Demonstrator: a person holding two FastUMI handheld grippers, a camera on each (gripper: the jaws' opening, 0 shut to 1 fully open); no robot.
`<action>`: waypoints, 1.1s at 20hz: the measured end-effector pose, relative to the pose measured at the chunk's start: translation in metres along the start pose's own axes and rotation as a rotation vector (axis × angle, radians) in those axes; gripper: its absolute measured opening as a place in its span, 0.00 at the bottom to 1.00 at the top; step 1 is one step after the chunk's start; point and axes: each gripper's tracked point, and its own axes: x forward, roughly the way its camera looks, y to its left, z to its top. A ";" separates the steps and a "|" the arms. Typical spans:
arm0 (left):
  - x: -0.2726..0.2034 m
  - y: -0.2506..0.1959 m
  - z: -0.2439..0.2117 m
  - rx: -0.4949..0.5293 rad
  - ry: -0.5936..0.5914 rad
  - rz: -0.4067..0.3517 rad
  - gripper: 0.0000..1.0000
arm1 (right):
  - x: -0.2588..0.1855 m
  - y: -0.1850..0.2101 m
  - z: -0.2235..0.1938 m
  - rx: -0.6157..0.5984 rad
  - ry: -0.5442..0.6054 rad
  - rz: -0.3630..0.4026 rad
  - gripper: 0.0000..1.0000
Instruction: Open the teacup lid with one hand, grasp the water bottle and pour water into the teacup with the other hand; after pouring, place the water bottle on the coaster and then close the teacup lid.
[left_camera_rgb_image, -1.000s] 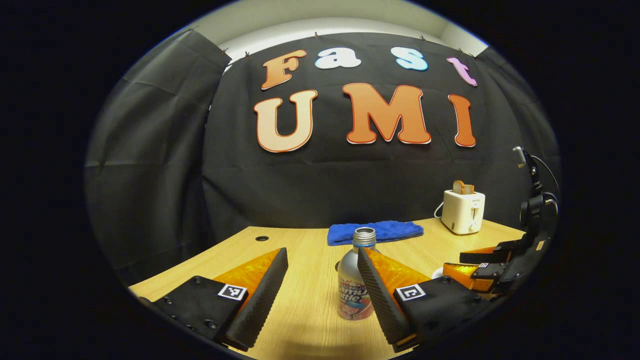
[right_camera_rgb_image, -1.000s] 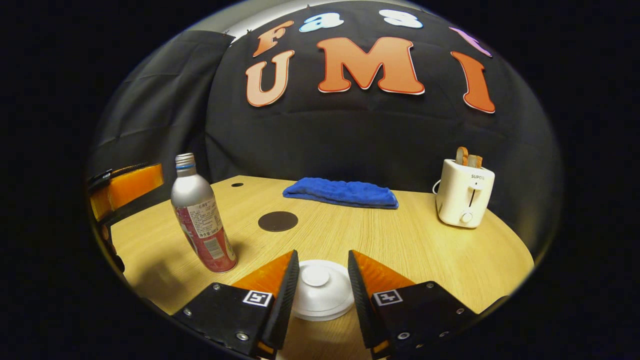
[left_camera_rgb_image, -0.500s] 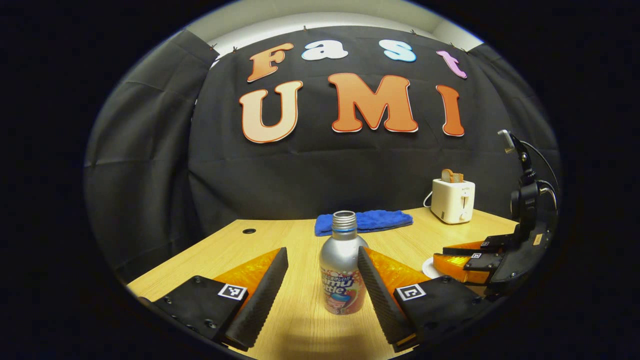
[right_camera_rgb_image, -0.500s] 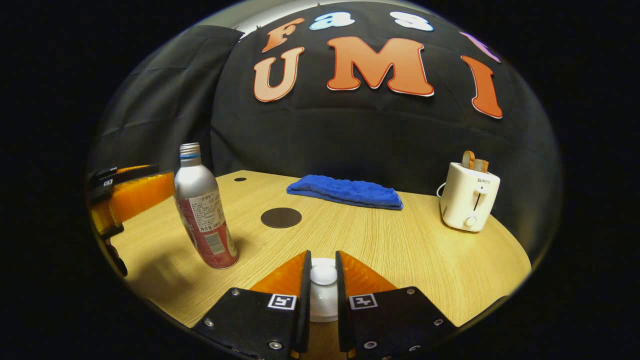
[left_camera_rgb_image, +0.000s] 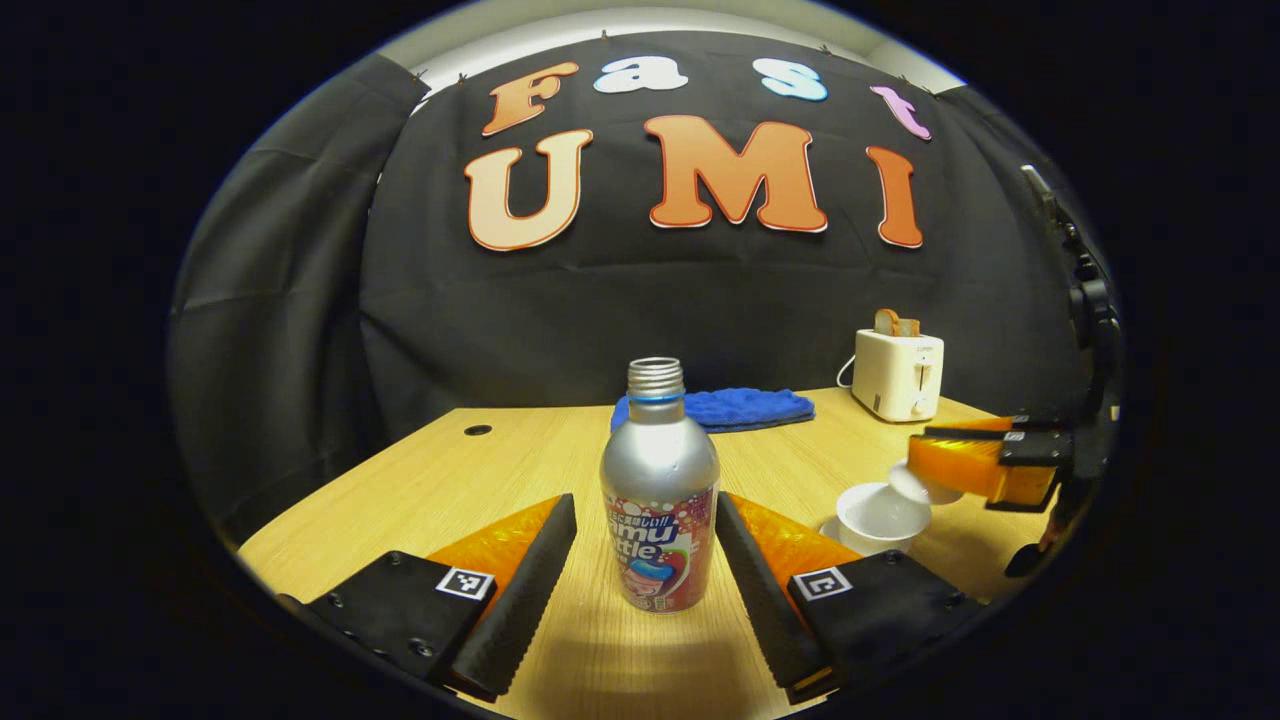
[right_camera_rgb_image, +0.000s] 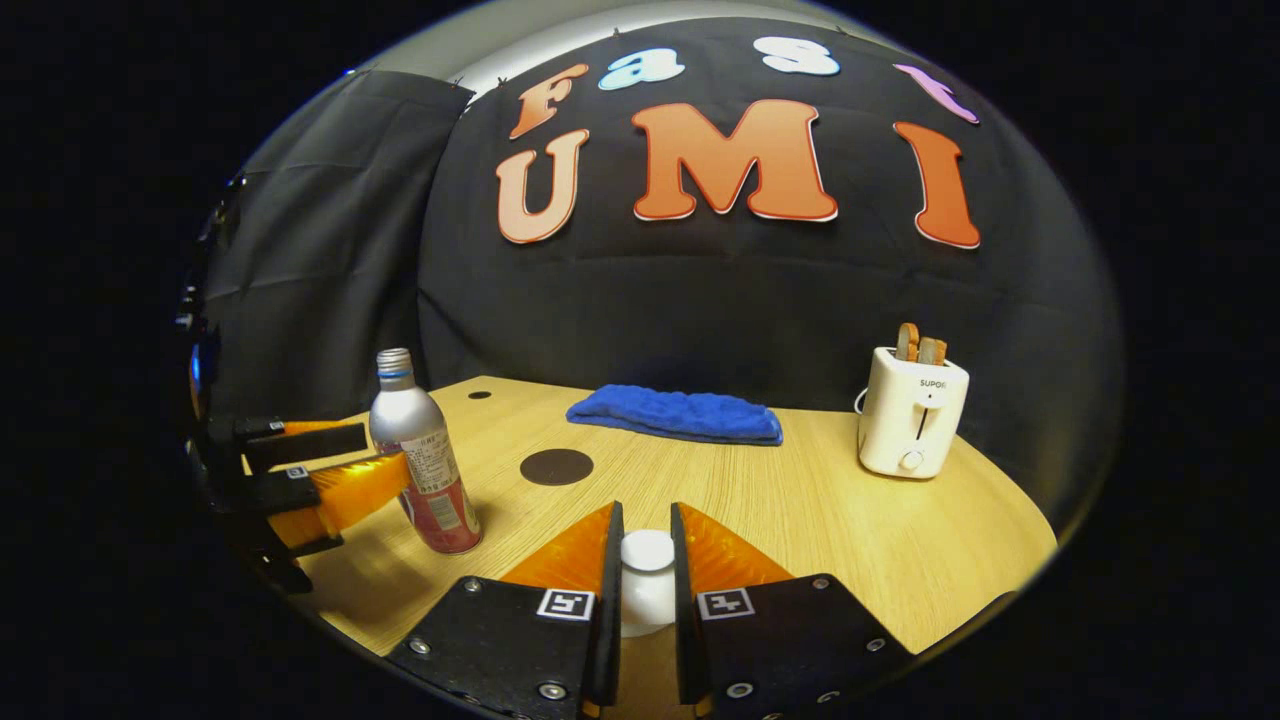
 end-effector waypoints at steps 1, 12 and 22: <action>0.005 -0.001 -0.002 -0.006 0.001 -0.006 0.93 | -0.005 -0.005 0.001 0.002 -0.007 -0.008 0.23; 0.042 -0.014 -0.026 -0.060 0.061 -0.038 0.93 | -0.041 -0.049 0.015 0.024 -0.060 -0.098 0.23; 0.044 0.010 0.010 0.305 0.040 0.113 0.80 | -0.058 -0.075 0.021 0.025 -0.091 -0.137 0.23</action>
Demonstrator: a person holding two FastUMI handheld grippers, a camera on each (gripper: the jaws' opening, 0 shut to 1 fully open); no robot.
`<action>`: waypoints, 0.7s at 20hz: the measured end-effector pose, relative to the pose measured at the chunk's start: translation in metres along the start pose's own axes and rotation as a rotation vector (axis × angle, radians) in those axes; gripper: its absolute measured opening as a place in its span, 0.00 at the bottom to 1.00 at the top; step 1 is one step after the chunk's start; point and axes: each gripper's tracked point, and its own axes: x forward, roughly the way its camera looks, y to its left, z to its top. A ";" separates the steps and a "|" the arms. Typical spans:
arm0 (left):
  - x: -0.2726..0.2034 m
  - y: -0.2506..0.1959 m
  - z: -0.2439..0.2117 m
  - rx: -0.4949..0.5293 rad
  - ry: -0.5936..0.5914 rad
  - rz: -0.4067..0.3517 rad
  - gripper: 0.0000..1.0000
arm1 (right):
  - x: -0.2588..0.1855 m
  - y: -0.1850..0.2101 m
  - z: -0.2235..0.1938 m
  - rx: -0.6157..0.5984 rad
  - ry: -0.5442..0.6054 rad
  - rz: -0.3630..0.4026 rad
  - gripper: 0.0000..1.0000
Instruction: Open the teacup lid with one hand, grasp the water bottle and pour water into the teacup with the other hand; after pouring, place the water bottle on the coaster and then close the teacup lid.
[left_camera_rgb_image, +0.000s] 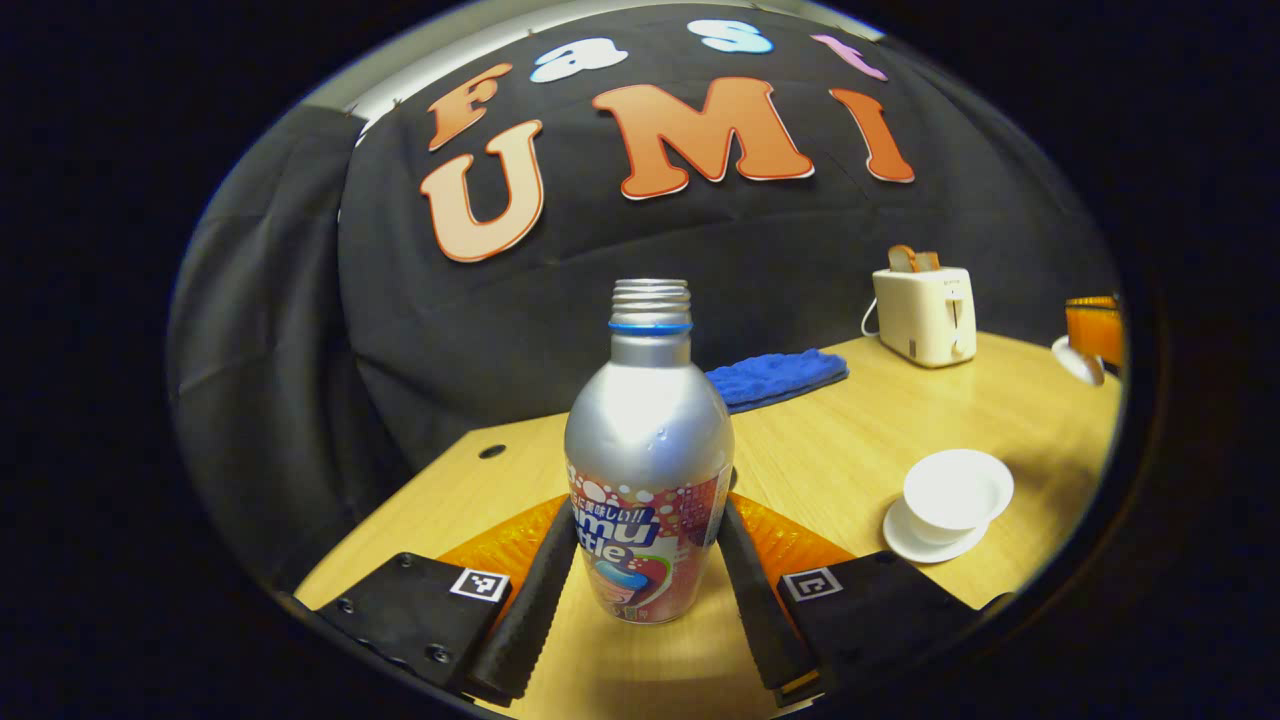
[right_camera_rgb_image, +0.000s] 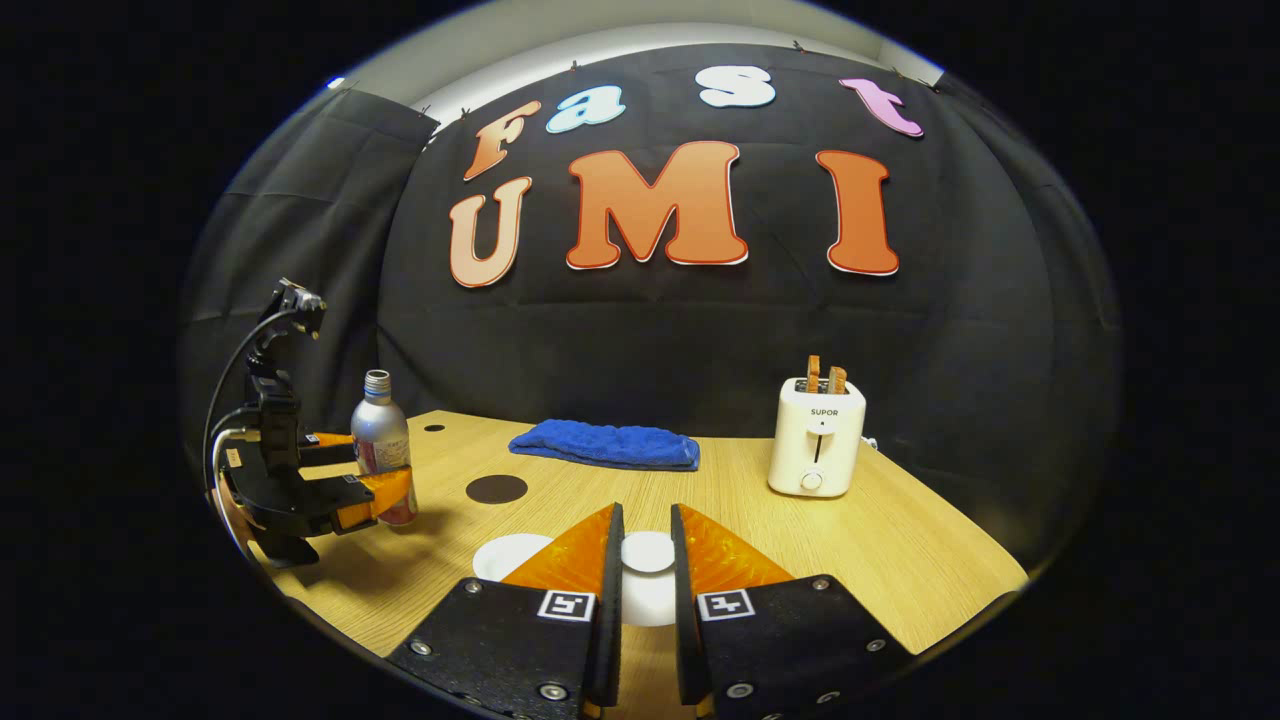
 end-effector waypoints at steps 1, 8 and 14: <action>-0.002 0.002 0.003 0.042 -0.004 0.011 0.84 | -0.001 -0.003 0.001 0.000 -0.001 -0.006 0.23; -0.005 0.000 0.021 0.346 -0.038 0.030 0.80 | -0.009 -0.028 0.001 0.012 -0.013 -0.049 0.23; -0.003 -0.019 0.027 0.579 -0.075 0.011 0.84 | -0.015 -0.043 -0.003 0.008 -0.011 -0.078 0.23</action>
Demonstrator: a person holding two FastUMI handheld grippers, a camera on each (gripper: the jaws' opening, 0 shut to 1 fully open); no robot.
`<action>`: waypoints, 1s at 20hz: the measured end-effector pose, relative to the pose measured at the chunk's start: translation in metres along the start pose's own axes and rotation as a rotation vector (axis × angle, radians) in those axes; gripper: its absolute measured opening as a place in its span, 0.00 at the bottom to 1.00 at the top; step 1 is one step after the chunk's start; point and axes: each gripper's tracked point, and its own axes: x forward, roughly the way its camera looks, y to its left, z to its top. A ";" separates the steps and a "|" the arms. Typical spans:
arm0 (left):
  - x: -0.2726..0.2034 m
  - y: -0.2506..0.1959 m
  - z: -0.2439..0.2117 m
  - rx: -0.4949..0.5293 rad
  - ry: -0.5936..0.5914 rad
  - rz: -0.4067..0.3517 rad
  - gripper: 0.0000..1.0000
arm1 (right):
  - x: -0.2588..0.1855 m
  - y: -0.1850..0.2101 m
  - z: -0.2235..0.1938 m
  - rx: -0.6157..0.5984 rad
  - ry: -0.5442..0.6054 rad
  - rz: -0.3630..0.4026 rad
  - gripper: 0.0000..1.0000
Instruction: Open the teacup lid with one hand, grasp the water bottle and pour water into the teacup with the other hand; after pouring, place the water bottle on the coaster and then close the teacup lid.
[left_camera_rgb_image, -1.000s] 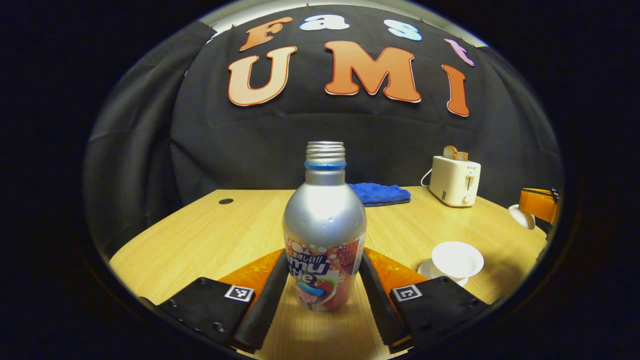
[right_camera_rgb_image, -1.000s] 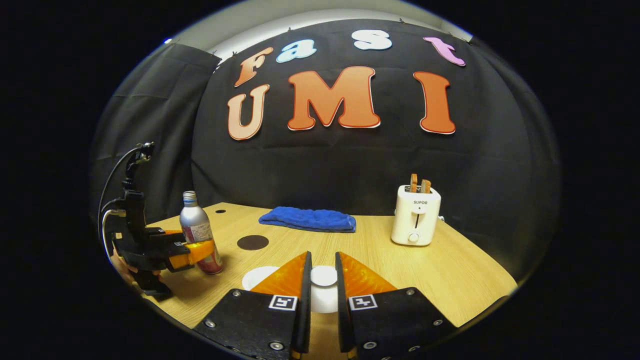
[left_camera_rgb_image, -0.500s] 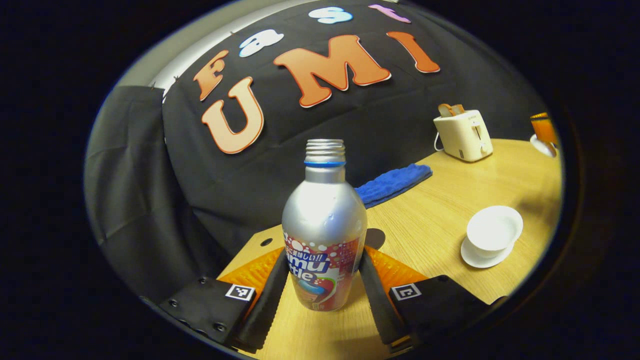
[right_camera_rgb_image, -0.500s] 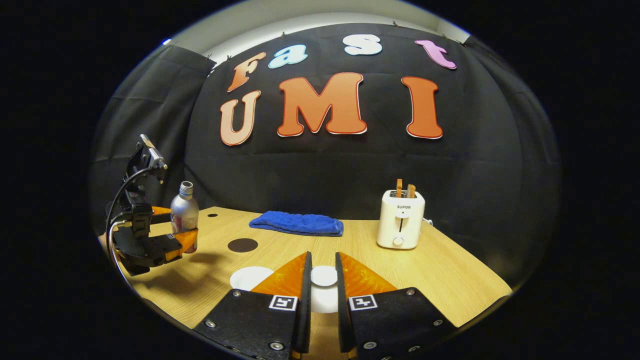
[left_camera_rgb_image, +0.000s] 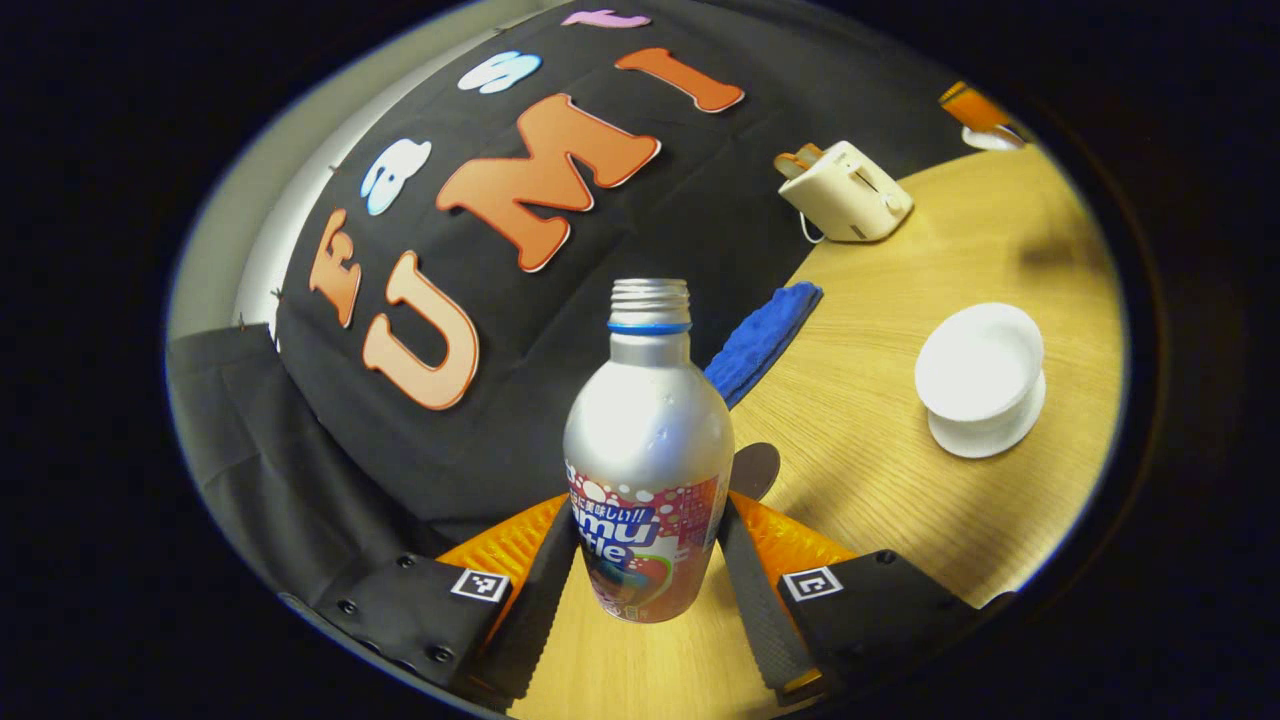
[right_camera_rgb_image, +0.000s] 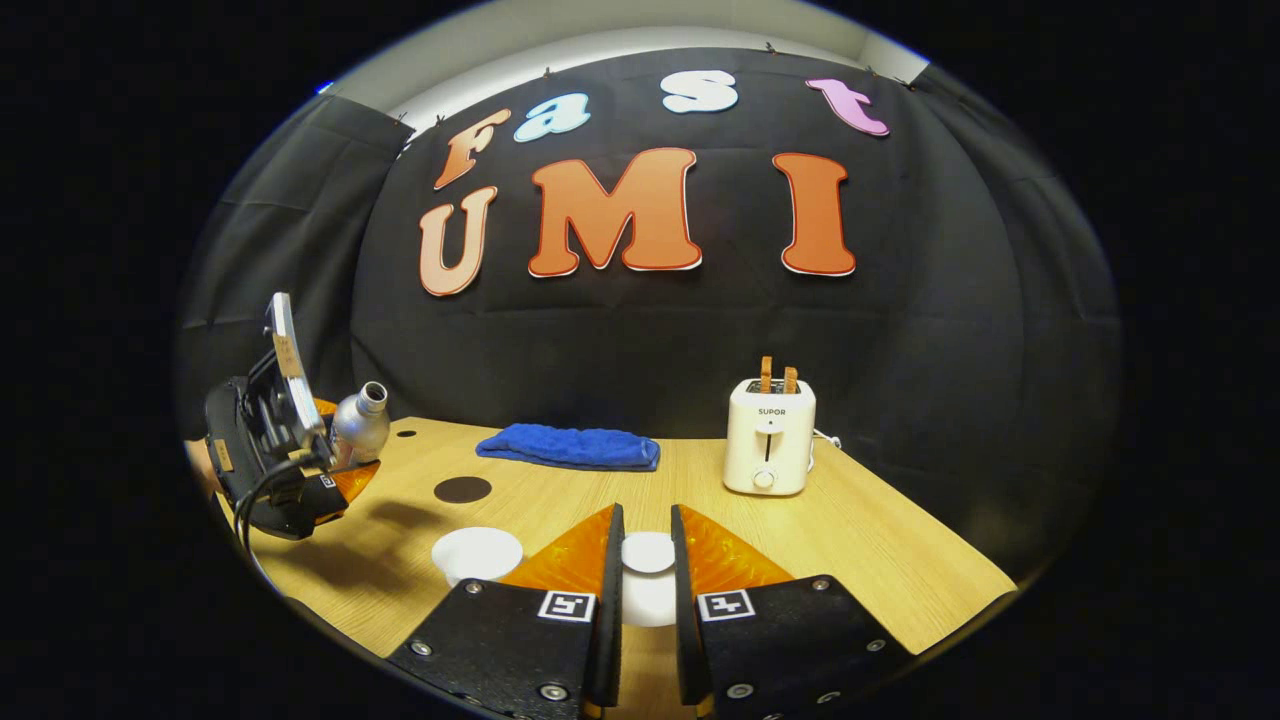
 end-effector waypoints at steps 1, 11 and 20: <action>-0.003 -0.003 -0.001 0.036 -0.010 -0.008 0.84 | 0.000 -0.001 -0.001 -0.004 0.002 0.000 0.23; 0.005 -0.014 0.016 0.378 -0.061 -0.023 0.84 | 0.000 -0.005 -0.011 -0.008 0.011 0.013 0.23; 0.012 -0.012 0.031 0.680 -0.116 0.002 0.88 | -0.002 -0.011 -0.015 0.009 0.013 0.017 0.23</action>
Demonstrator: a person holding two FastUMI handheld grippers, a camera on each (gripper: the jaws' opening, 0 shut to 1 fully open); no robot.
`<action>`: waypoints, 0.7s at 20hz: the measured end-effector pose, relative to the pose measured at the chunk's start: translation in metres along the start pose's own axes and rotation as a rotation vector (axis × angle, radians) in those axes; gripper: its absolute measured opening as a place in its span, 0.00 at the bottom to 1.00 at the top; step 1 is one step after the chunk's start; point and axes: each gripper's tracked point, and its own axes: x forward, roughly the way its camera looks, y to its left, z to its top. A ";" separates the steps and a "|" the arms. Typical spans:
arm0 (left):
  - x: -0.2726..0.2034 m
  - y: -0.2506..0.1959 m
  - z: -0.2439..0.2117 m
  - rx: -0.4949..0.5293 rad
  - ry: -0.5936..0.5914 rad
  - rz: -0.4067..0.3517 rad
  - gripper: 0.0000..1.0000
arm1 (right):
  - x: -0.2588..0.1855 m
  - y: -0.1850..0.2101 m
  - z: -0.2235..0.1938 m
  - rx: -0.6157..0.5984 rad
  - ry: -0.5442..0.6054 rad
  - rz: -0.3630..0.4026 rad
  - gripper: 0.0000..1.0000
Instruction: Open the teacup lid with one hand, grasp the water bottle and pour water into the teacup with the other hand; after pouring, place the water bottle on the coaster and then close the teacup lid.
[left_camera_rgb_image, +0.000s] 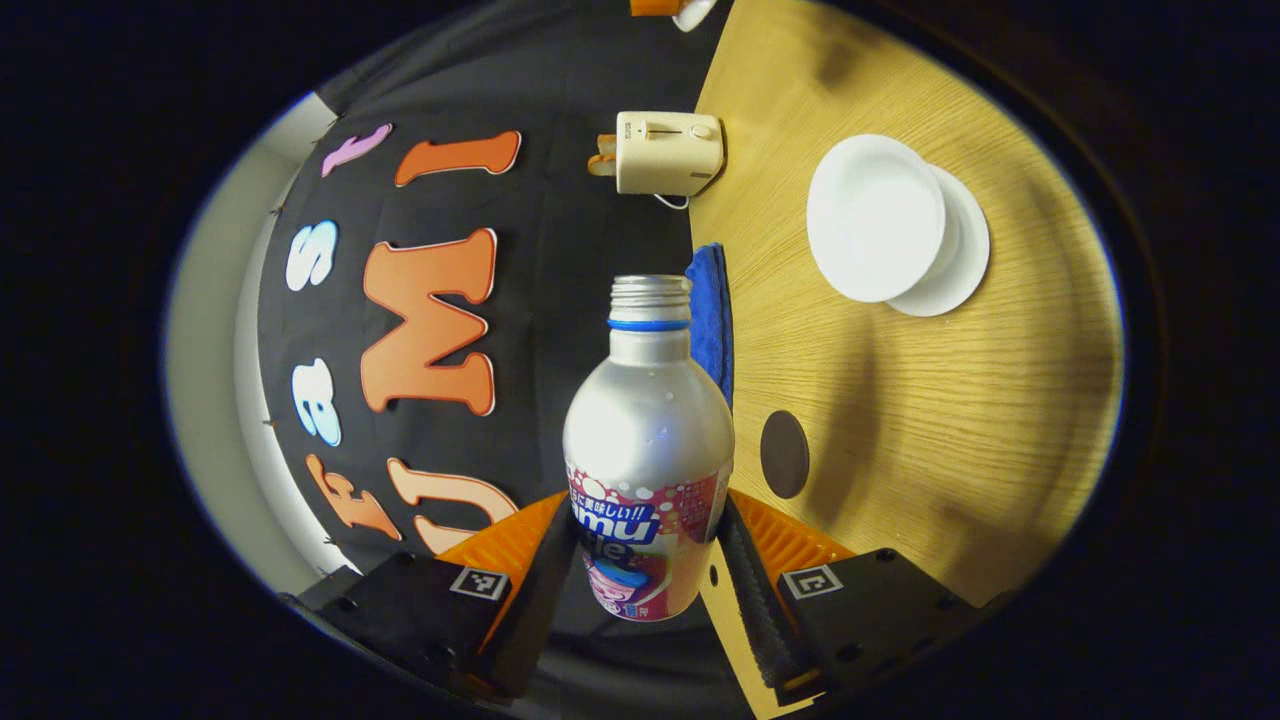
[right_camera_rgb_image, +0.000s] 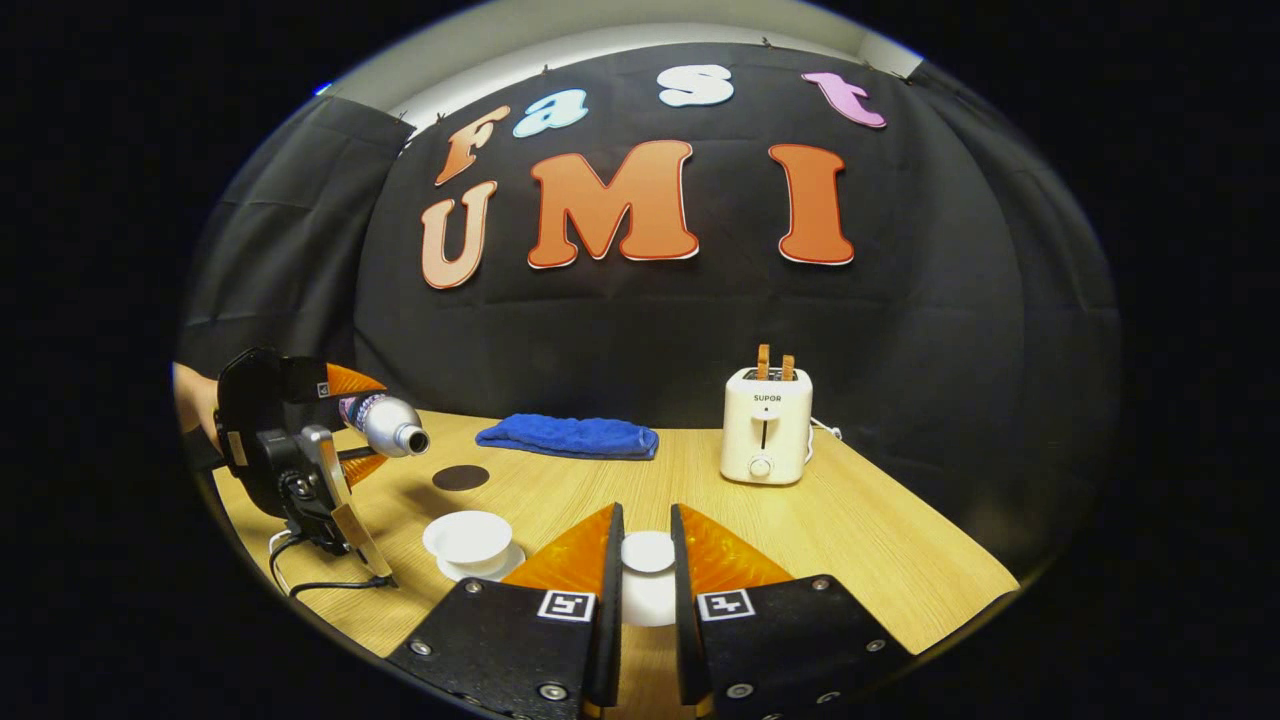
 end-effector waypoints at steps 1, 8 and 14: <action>0.001 -0.002 0.002 0.025 -0.005 0.000 0.84 | 0.000 -0.002 0.000 -0.005 -0.003 -0.004 0.23; 0.001 0.003 0.017 0.210 -0.048 0.032 0.81 | -0.002 -0.007 -0.001 -0.011 0.003 0.003 0.23; 0.002 0.011 0.021 0.308 -0.058 0.039 0.81 | -0.002 -0.013 0.000 -0.019 -0.001 -0.008 0.23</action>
